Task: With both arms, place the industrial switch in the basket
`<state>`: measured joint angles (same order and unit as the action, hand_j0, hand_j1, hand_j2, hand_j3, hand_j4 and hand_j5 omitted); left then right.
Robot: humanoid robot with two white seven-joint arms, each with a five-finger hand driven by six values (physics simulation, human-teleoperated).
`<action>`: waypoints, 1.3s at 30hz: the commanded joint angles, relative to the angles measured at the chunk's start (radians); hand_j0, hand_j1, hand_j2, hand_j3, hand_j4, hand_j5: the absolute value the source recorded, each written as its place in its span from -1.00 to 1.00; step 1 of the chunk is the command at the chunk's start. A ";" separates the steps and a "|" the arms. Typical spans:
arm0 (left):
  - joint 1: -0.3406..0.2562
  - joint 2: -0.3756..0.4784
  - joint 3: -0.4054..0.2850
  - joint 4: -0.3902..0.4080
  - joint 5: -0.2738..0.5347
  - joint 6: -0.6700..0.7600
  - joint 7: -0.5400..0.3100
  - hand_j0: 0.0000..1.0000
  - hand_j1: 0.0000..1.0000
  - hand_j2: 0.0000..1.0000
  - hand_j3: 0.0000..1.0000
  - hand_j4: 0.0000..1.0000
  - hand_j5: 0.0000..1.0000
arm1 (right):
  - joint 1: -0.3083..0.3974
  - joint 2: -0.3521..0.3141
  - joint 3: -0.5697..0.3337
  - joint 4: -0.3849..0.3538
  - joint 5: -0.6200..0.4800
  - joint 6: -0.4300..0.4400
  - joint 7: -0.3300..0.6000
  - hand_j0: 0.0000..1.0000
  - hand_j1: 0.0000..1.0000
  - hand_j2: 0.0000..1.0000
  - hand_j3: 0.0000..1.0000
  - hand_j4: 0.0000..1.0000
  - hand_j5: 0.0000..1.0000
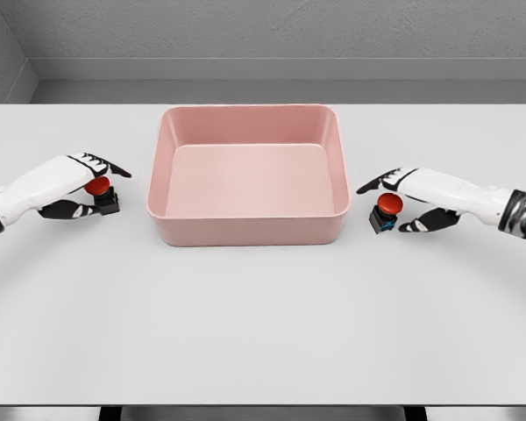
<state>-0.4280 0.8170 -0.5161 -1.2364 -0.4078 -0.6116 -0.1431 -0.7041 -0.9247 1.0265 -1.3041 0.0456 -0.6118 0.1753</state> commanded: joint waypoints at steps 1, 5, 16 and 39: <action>0.000 0.005 0.002 0.000 0.007 0.001 -0.001 0.53 0.53 0.53 0.53 0.53 0.53 | 0.000 0.007 0.000 0.003 -0.003 0.001 0.001 0.64 0.64 0.64 0.64 0.64 0.64; 0.002 0.007 0.002 -0.002 0.006 0.001 -0.001 0.34 0.34 0.34 0.34 0.34 0.34 | -0.002 0.012 -0.005 0.005 -0.007 0.001 0.076 0.50 0.50 0.50 0.50 0.50 0.50; 0.002 0.007 0.007 0.000 0.007 0.001 -0.038 -0.11 -0.11 -0.11 -0.11 -0.11 -0.11 | -0.002 0.006 -0.013 0.008 -0.007 0.001 0.078 0.28 0.28 0.28 0.28 0.28 0.28; -0.040 0.093 0.011 -0.055 0.067 0.001 -0.036 -0.10 -0.10 -0.10 -0.10 -0.10 -0.10 | -0.008 -0.005 -0.046 0.017 -0.003 0.001 0.085 -0.01 -0.01 -0.01 -0.01 -0.01 -0.01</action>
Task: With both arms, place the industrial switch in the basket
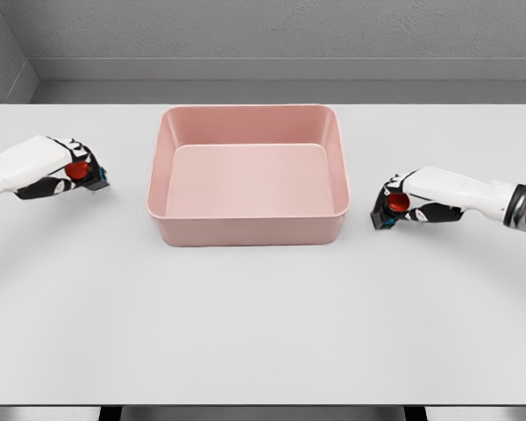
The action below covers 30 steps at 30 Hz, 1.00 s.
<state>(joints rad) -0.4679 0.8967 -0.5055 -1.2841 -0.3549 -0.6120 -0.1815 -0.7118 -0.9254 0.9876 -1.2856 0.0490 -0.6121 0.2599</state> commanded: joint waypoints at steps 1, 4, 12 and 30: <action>0.000 0.016 0.001 -0.017 0.025 0.001 0.000 -0.10 -0.10 -0.10 -0.10 -0.10 -0.10 | 0.000 -0.007 -0.009 -0.003 -0.006 0.001 0.001 -0.02 -0.02 -0.02 -0.02 -0.02 -0.02; -0.018 0.021 0.002 -0.041 0.027 0.001 0.000 -0.10 -0.10 -0.10 -0.10 -0.10 -0.10 | 0.000 -0.018 -0.017 -0.007 -0.005 0.001 0.001 -0.08 -0.08 -0.08 -0.08 -0.08 -0.08; -0.041 0.022 0.002 -0.074 0.034 0.001 0.000 -0.10 -0.10 -0.10 -0.10 -0.10 -0.10 | -0.005 -0.024 -0.030 -0.009 -0.006 0.001 0.002 -0.08 -0.08 -0.08 -0.08 -0.08 -0.08; -0.090 -0.019 -0.002 -0.205 0.033 0.001 -0.001 -0.10 -0.10 -0.10 -0.10 -0.10 -0.10 | -0.049 -0.093 -0.102 -0.084 -0.009 0.001 0.050 -0.08 -0.08 -0.08 -0.08 -0.08 -0.08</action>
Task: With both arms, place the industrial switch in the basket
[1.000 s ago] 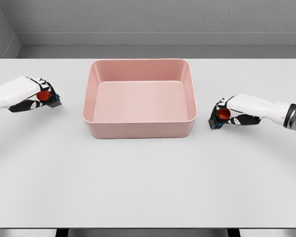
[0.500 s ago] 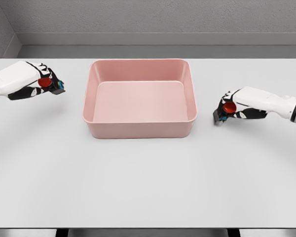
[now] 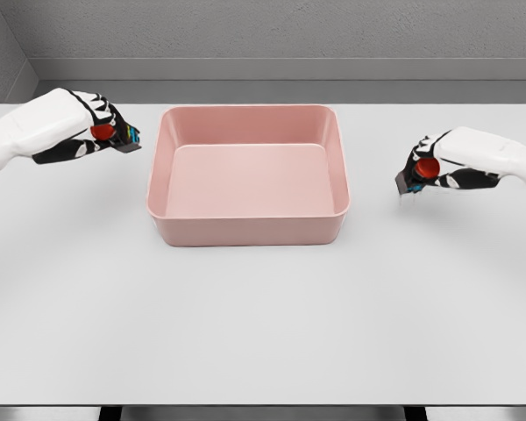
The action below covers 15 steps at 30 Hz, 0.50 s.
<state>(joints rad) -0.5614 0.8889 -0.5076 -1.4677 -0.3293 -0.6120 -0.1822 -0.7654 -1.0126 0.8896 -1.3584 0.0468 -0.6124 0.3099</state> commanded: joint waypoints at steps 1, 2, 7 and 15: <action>0.000 -0.016 -0.003 -0.029 0.006 0.001 0.000 -0.10 -0.10 -0.10 -0.10 -0.10 -0.10 | -0.003 -0.006 -0.003 -0.011 -0.007 0.002 0.001 -0.08 -0.08 -0.08 -0.08 -0.08 -0.08; -0.002 -0.024 -0.003 -0.037 0.006 0.001 0.000 -0.10 -0.10 -0.10 -0.10 -0.10 -0.10 | -0.006 -0.006 -0.003 -0.022 -0.008 0.002 0.001 -0.08 -0.08 -0.08 -0.08 -0.08 -0.08; -0.012 -0.061 -0.008 -0.079 0.001 0.001 -0.009 -0.10 -0.10 -0.10 -0.10 -0.10 -0.10 | -0.032 0.003 -0.003 -0.025 -0.008 0.002 0.031 -0.08 -0.08 -0.08 -0.08 -0.08 -0.08; -0.048 -0.137 -0.037 -0.117 -0.004 0.001 -0.054 -0.07 -0.07 -0.07 -0.07 -0.07 -0.07 | -0.081 0.005 -0.003 -0.080 -0.007 0.002 0.049 -0.08 -0.08 -0.08 -0.08 -0.08 -0.08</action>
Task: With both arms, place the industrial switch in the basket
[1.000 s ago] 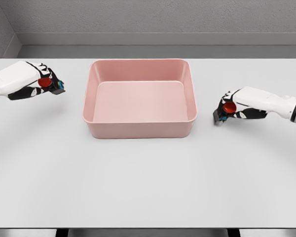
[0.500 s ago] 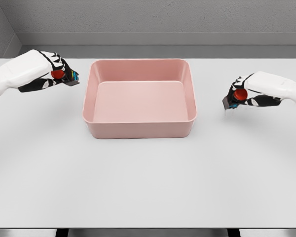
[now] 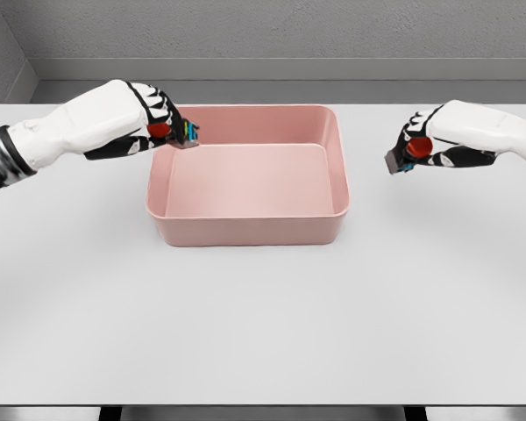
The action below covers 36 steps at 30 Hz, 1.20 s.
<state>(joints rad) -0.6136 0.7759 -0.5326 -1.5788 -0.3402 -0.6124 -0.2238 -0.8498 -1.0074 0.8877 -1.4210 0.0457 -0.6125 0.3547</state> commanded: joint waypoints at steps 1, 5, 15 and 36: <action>0.000 -0.027 -0.017 -0.007 0.006 0.001 -0.012 -0.07 -0.07 -0.07 -0.07 -0.07 -0.07 | -0.002 0.001 -0.001 -0.018 -0.006 0.002 0.006 -0.08 -0.08 -0.08 -0.08 -0.08 -0.08; -0.014 -0.067 -0.021 -0.006 0.004 0.001 -0.042 -0.04 -0.04 -0.04 -0.04 -0.04 -0.04 | -0.031 0.024 0.002 -0.019 -0.003 0.002 0.020 -0.08 -0.08 -0.08 -0.08 -0.08 -0.08; -0.037 -0.099 -0.020 -0.012 0.009 0.001 -0.049 1.00 1.00 1.00 1.00 1.00 1.00 | -0.072 0.118 0.014 -0.015 0.023 0.002 0.023 -0.08 -0.08 -0.08 -0.08 -0.08 -0.08; -0.066 -0.043 0.032 -0.012 0.004 0.001 -0.049 1.00 1.00 1.00 1.00 1.00 1.00 | -0.100 0.168 0.014 -0.019 0.028 0.002 0.049 -0.08 -0.08 -0.08 -0.08 -0.08 -0.08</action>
<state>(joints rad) -0.6780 0.7085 -0.5174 -1.5926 -0.3478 -0.6124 -0.2769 -0.9526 -0.8460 0.9030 -1.4384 0.0806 -0.6133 0.4037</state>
